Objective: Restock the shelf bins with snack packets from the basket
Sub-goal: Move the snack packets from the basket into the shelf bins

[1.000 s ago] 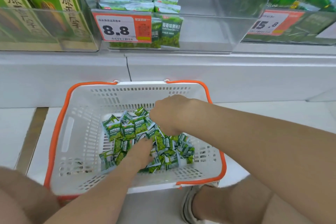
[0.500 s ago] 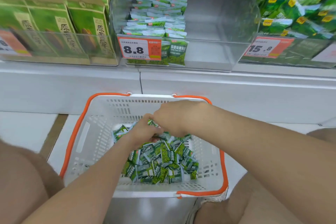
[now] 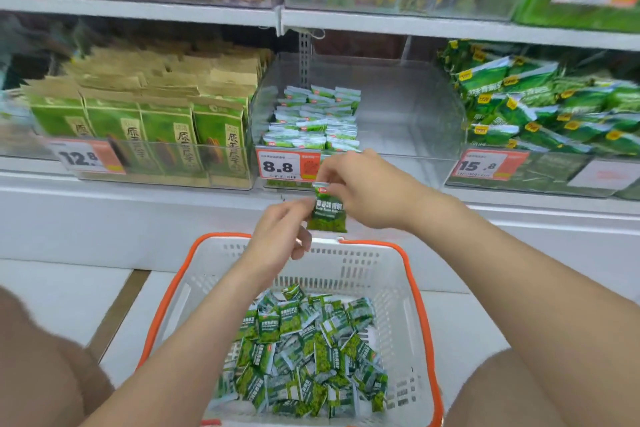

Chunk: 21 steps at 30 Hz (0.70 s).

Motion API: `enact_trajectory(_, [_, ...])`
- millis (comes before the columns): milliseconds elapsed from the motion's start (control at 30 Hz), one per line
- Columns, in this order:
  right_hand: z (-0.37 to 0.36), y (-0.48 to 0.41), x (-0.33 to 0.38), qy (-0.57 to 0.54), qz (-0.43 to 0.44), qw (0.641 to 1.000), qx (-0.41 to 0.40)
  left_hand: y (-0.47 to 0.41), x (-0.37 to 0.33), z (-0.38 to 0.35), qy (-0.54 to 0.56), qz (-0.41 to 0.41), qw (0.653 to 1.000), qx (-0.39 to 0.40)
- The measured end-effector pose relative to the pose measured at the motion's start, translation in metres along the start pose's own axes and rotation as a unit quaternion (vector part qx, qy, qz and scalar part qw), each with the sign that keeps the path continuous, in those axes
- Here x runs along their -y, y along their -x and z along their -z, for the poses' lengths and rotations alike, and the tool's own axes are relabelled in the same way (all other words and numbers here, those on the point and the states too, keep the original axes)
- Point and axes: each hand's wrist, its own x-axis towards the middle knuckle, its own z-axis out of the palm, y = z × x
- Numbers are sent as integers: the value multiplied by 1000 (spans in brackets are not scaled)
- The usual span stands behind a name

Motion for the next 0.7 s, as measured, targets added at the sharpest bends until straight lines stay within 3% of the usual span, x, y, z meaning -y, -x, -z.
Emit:
enact_trajectory(100, [10,0,-4,-36,-28,998,-29,7,-12,1,17,-85,996,21])
enact_trajectory(300, [25,7,-2,-33,-46,998,-30,5,-22,-5,38,-101,994,-28])
enact_trajectory(400, [37,2,-11,-33,-58,996,-53,4,-31,-11,18,-163,985,-62])
enact_trajectory(467, [46,-6,-22,-58,-77,986,-134,1,-37,-13,-90,-238,960,-119])
enact_trajectory(567, [54,-16,-36,-58,-111,963,-238,-10,-49,-11,-230,-338,890,-203])
enact_trajectory(700, [46,-38,-47,23,-118,983,-141,-36,-64,-14,-410,-370,818,-161])
